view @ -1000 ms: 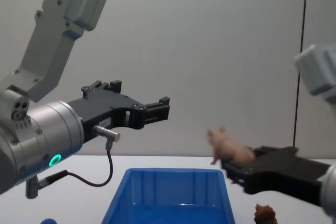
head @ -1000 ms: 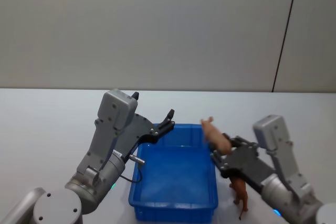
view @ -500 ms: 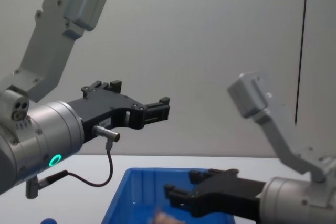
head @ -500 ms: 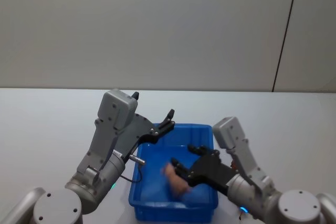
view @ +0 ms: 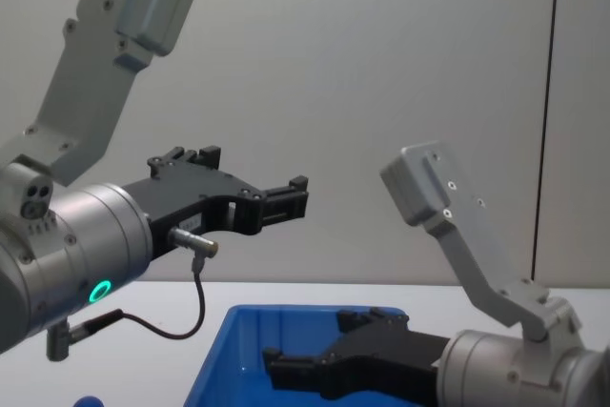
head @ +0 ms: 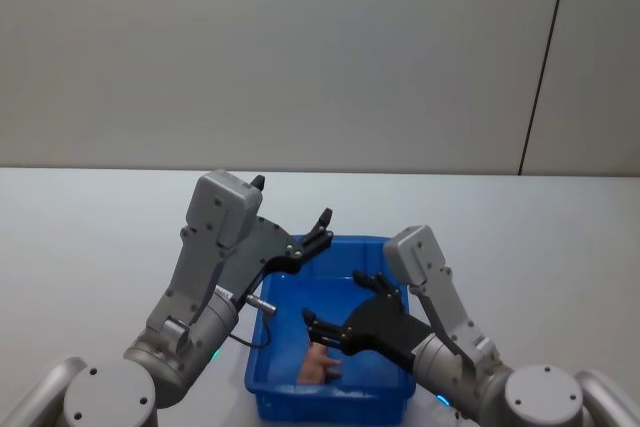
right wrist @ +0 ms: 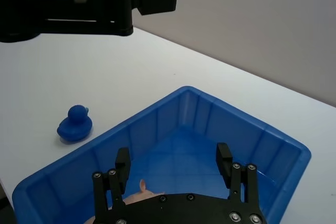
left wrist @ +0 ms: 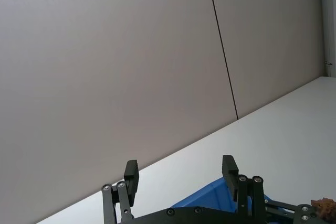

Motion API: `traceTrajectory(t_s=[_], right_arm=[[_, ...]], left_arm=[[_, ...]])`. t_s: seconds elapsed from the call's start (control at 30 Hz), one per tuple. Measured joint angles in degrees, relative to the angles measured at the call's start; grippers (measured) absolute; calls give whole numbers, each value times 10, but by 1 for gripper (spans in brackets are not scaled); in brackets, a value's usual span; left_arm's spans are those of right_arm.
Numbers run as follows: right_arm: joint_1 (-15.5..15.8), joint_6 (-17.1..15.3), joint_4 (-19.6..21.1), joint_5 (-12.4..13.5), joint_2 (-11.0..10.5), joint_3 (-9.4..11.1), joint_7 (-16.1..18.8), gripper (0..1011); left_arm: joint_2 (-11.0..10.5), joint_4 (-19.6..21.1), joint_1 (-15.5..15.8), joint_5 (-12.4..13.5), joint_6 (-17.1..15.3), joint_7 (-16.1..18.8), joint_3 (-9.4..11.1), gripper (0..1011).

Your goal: Pick up the two dolls from the table and place them into the box.

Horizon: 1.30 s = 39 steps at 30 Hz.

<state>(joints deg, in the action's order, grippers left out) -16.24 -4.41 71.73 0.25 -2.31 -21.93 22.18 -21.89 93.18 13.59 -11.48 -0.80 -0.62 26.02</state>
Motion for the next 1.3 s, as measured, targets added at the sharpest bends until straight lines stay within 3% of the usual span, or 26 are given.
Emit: traceTrajectory(t_s=[0.37,0.8,1.3], right_arm=[[43,-5,66,5,-18,-3,-62,1000],[109,-42,169,16,-63,13,-143,1000],[148,-69,218,25,-107,39,-178,1001]], left_arm=[[0,0,0,0,0,0,0,1001],[0,0,0,0,0,0,0,1001],[0,0,0,0,0,0,0,1001]])
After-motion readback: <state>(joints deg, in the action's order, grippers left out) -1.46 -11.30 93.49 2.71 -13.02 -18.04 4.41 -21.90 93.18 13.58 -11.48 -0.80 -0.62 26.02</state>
